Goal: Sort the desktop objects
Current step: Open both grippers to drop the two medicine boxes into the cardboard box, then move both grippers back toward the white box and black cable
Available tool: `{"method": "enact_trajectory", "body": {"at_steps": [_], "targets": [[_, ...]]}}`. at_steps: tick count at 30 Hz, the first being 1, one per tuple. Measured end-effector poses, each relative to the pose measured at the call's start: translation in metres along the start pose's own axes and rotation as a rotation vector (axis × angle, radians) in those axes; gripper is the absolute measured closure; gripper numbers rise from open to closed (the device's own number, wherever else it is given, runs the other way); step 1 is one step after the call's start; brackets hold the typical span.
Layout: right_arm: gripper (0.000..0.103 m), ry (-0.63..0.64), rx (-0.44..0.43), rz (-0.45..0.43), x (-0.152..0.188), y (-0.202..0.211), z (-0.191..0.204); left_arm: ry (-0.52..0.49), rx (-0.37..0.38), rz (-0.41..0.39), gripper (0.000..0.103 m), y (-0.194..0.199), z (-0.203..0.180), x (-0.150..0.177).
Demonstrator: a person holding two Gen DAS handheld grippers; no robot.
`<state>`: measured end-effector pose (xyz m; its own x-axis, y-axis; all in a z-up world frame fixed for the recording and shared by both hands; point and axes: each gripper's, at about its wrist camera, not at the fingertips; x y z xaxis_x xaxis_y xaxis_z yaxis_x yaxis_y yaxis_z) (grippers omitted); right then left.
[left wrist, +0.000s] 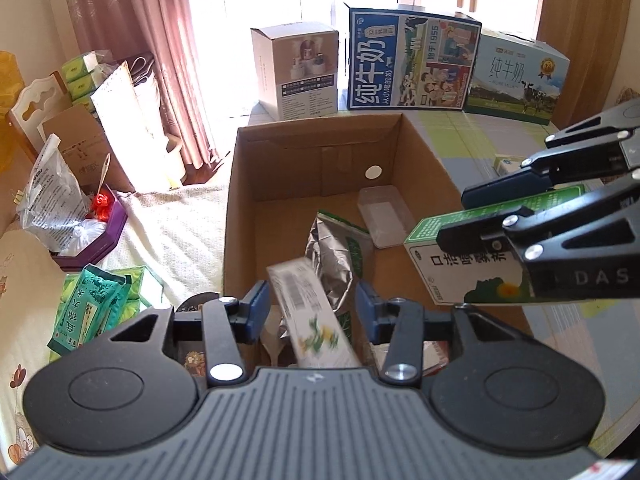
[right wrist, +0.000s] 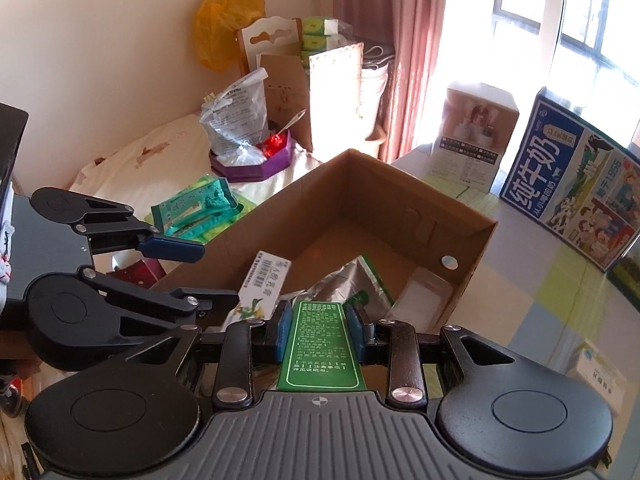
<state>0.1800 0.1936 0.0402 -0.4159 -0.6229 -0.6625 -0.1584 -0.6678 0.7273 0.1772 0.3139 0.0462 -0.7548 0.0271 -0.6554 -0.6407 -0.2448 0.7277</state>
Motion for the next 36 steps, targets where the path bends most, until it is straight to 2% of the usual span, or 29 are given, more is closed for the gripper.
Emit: {"method": "enact_trajectory", "body": {"at_steps": [7, 8, 9, 11, 16, 20, 27, 29, 33, 36], "targets": [[0.075, -0.032, -0.035, -0.028, -0.001, -0.013, -0.007, 0.012, -0.017, 0.008, 0.061, -0.002, 0.009, 0.012], [0.072, -0.03, -0.039, -0.032, -0.001, -0.013, -0.007, 0.011, -0.016, 0.009, 0.061, -0.002, 0.009, 0.014], [0.058, -0.027, -0.033, -0.036, -0.001, -0.013, -0.008, 0.007, -0.015, 0.011, 0.061, -0.001, 0.008, 0.014], [0.047, -0.031, -0.024, -0.054, 0.002, -0.008, -0.013, -0.003, -0.01, 0.01, 0.06, 0.0, 0.006, 0.016], [0.046, -0.054, 0.001, -0.058, 0.015, 0.01, -0.028, -0.008, 0.003, 0.001, 0.056, 0.005, 0.001, 0.017], [0.042, -0.09, 0.021, -0.057, 0.035, 0.029, -0.042, -0.009, 0.015, -0.008, 0.054, 0.011, -0.006, 0.017], [0.027, -0.144, 0.077, -0.056, 0.078, 0.065, -0.059, -0.029, 0.038, -0.026, 0.048, 0.027, -0.025, 0.015], [0.025, -0.161, 0.087, -0.048, 0.091, 0.074, -0.063, -0.039, 0.045, -0.03, 0.045, 0.032, -0.033, 0.015], [0.019, -0.198, 0.114, -0.047, 0.116, 0.096, -0.072, -0.059, 0.06, -0.036, 0.045, 0.041, -0.05, 0.014], [0.014, -0.214, 0.135, -0.045, 0.132, 0.113, -0.076, -0.075, 0.073, -0.043, 0.037, 0.05, -0.064, 0.014]]}}
Point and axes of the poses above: each gripper's, at about its wrist camera, not at the fingertips, and y roughly against the way its jaws point, z to its left, x to its underside, and after that the axes turned 11 degrees about -x, right-handed
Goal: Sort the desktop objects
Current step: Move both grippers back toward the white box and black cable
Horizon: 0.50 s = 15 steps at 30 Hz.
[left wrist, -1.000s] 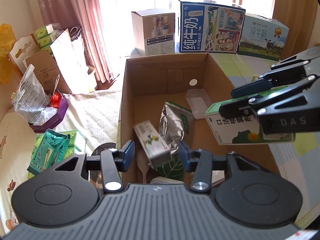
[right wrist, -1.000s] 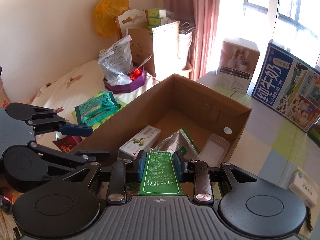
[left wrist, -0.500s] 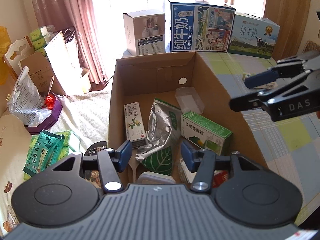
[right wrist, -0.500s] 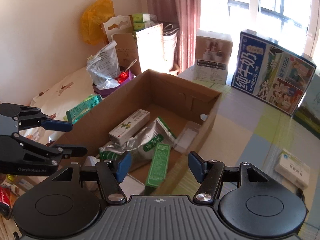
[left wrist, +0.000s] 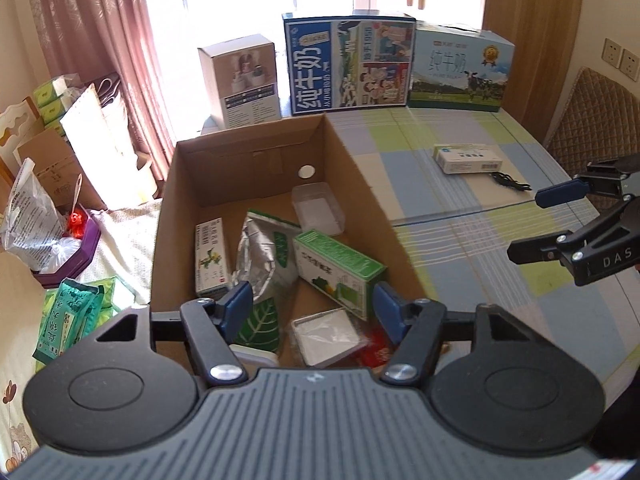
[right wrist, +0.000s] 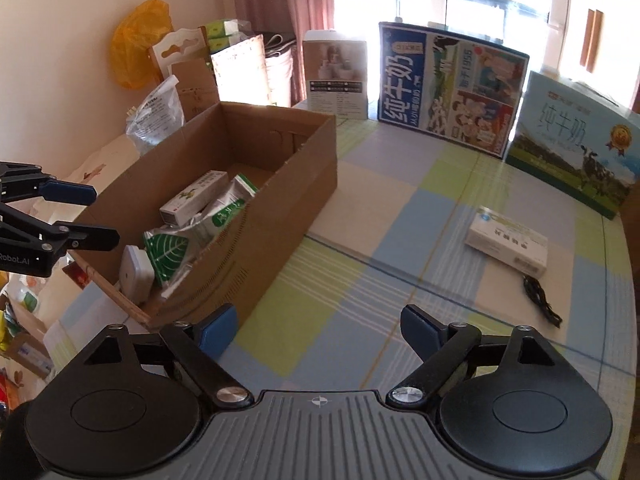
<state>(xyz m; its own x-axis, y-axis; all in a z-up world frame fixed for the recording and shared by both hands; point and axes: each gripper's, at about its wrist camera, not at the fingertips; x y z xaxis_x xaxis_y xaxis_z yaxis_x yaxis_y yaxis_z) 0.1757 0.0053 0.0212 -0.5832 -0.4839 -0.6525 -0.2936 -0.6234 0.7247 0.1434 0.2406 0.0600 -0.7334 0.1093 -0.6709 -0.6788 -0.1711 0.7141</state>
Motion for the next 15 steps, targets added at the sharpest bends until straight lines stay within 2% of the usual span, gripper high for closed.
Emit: {"method": "enact_trajectory", "body": {"at_steps": [5, 9, 15], "targets": [[0.007, -0.023, 0.041, -0.012, 0.019, 0.028, -0.018, -0.036, 0.009, -0.015, 0.023, 0.012, -0.026, -0.005], [0.002, -0.043, 0.077, -0.018, 0.032, 0.051, -0.036, -0.075, 0.029, -0.034, 0.018, 0.022, -0.048, -0.01], [0.002, -0.082, 0.135, -0.022, 0.051, 0.084, -0.068, -0.142, 0.068, -0.057, 0.009, 0.032, -0.084, -0.019]]}}
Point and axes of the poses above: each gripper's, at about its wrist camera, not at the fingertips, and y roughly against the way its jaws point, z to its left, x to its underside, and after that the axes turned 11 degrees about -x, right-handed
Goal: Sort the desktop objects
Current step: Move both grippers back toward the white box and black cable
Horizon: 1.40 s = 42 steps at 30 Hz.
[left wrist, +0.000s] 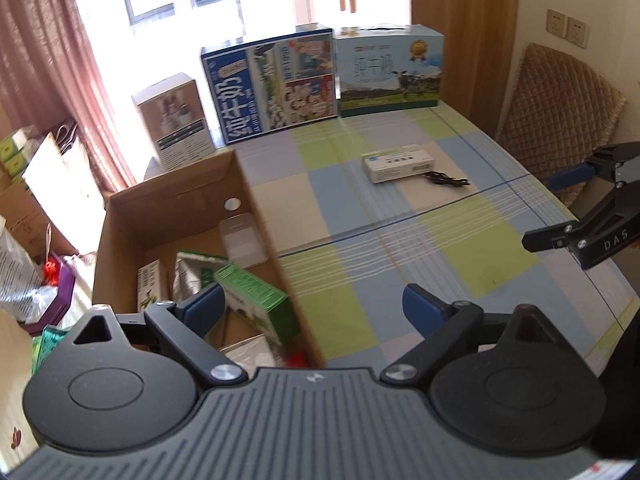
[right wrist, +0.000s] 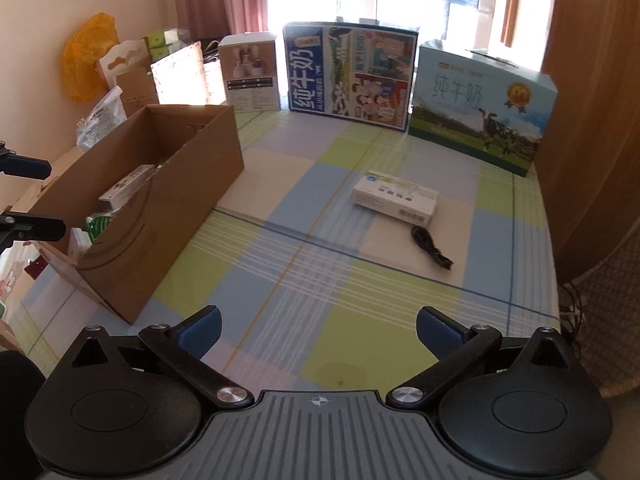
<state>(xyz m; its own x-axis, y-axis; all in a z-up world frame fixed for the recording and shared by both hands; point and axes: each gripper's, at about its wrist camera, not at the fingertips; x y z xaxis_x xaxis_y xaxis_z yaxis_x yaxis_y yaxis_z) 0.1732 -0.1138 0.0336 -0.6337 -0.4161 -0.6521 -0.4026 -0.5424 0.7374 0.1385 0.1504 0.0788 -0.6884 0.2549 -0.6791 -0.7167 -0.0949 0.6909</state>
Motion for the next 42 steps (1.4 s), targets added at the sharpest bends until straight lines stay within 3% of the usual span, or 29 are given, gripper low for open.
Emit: {"method": "enact_trajectory", "body": {"at_steps": [12, 29, 40, 42], "targets": [[0.002, -0.059, 0.068, 0.007, 0.02, 0.025, -0.062, -0.139, 0.075, 0.017, 0.002, -0.026, -0.072, -0.023], [0.002, -0.059, 0.074, 0.054, 0.021, -0.005, -0.11, -0.3, 0.159, 0.053, 0.002, -0.09, -0.129, -0.049], [0.003, 0.071, 0.055, 0.07, -0.01, -0.043, -0.129, -0.465, 0.2, -0.031, 0.004, -0.127, -0.14, -0.081], [0.009, 0.102, 0.045, 0.08, -0.016, -0.054, -0.135, -0.495, 0.214, -0.051, 0.004, -0.137, -0.141, -0.089]]}}
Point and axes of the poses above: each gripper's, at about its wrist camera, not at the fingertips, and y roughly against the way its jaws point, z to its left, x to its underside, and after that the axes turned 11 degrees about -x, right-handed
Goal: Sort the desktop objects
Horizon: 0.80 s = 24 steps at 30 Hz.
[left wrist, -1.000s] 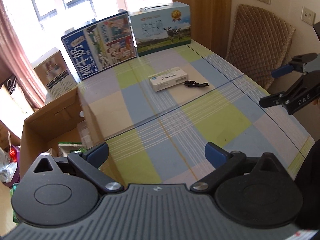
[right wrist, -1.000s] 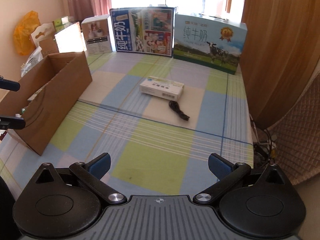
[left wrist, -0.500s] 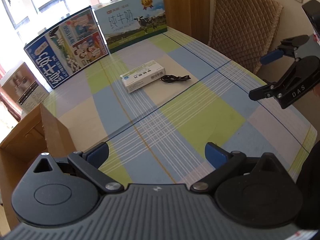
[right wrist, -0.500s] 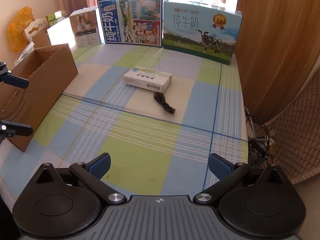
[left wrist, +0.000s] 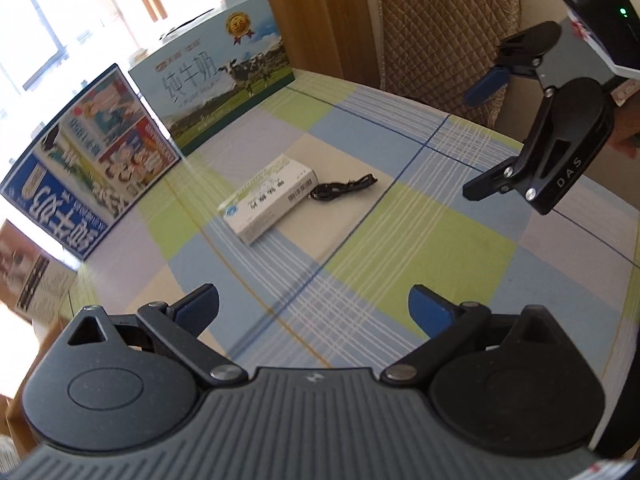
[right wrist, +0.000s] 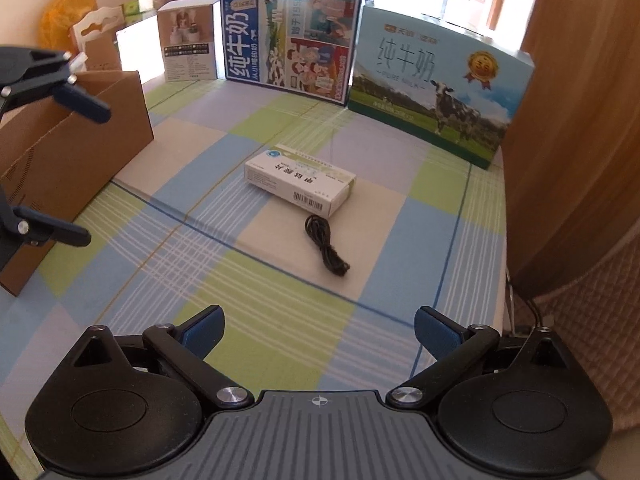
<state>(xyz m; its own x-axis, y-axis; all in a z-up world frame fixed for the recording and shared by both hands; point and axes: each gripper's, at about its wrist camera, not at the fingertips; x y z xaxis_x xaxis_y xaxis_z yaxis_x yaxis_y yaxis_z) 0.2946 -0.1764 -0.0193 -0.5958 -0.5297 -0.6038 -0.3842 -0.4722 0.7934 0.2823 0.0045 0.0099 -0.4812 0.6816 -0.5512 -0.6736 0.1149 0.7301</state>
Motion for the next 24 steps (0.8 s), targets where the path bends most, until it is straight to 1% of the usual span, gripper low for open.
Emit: {"method": "enact_trajectory", "body": {"at_steps": [4, 6, 9, 12, 14, 19, 21, 24], "targets": [[0.016, 0.052, -0.036, 0.016, -0.015, -0.022, -0.013, -0.07, 0.011, -0.041, 0.004, -0.026, 0.01, -0.011], [0.022, 0.072, -0.054, 0.016, -0.023, -0.032, -0.019, -0.103, 0.002, -0.058, 0.004, -0.04, 0.014, -0.014], [0.029, 0.094, -0.081, 0.032, -0.032, -0.051, -0.029, -0.138, 0.013, -0.056, 0.004, -0.065, 0.021, -0.016], [0.034, 0.12, -0.111, 0.068, -0.037, -0.072, -0.035, -0.167, 0.027, -0.074, 0.004, -0.091, 0.028, -0.018], [0.037, 0.13, -0.124, 0.077, -0.039, -0.084, -0.038, -0.185, 0.029, -0.071, 0.004, -0.109, 0.031, -0.021], [0.044, 0.147, -0.151, 0.102, -0.04, -0.108, -0.044, -0.222, 0.082, -0.082, 0.004, -0.141, 0.038, -0.036], [0.049, 0.169, -0.152, 0.118, -0.04, -0.117, -0.043, -0.252, 0.098, -0.082, 0.004, -0.152, 0.038, -0.041], [0.052, 0.196, -0.154, 0.141, -0.041, -0.128, -0.043, -0.309, 0.121, -0.073, 0.004, -0.167, 0.037, -0.048]]}}
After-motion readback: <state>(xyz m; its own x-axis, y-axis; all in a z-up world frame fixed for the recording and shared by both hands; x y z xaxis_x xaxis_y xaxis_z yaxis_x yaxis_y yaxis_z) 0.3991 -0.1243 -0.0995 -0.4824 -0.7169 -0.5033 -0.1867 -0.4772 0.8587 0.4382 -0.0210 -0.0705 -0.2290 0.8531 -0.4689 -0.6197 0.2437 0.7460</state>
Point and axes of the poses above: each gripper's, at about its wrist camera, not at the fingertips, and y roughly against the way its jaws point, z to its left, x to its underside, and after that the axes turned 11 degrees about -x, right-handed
